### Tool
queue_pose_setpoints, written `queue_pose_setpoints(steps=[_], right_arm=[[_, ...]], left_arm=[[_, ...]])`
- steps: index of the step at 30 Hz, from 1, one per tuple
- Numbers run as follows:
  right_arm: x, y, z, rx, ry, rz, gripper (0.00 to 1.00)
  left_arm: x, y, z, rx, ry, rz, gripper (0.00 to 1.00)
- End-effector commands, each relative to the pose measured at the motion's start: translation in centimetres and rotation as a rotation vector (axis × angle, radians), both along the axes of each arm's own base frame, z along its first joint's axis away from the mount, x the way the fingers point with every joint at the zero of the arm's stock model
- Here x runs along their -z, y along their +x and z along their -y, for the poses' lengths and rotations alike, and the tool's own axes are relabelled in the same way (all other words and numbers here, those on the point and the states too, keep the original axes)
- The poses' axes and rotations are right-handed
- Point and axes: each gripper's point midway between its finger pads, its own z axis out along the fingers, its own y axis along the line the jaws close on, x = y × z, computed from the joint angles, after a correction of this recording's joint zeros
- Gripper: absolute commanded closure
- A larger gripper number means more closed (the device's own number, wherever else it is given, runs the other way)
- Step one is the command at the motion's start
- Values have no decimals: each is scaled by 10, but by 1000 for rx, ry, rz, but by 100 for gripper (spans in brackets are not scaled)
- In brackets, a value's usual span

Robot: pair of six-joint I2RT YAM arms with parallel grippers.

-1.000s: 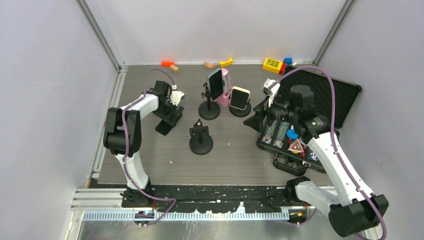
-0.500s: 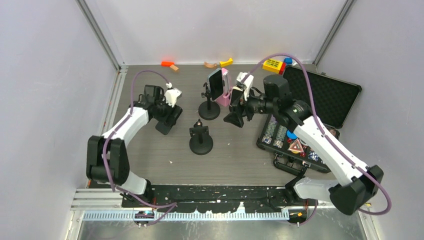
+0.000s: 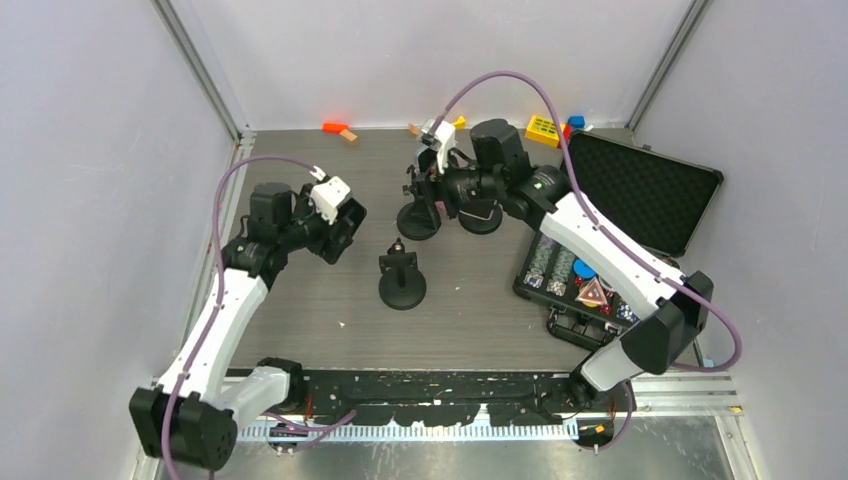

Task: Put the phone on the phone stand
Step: Pick up the phone at the center of the board.

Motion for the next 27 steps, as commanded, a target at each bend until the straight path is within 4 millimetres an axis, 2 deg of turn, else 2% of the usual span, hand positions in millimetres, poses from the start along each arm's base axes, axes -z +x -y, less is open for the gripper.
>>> queue_pose_setpoints(steps=[1,2,3,7,11,18,23,27], right_arm=[[-24,-1,-24,-16,69,-64,27],[-19,1,-29,-23,65,-82,27],[-26,0,-34,-27,77,-85,27],[-26,2,-52,-21,71,-122,27],[-14,13,-67,25,43,-153,26],[-2,7,-90,-6,30,-210,26],[15,1,-103,-29,15,-266,30],[20,-7,-113,-76,36,-325,38]], left_arm=[[-44,-21,16,96,-50,92,100],[-49,-26,18,107,-55,97,100],[-53,-31,20,118,-60,95,100],[-65,-43,26,147,-61,110,100],[-72,-51,29,153,-47,133,100],[-81,-58,31,158,-39,152,100],[-87,-58,31,155,-36,167,100],[-88,-57,31,149,-23,176,100]])
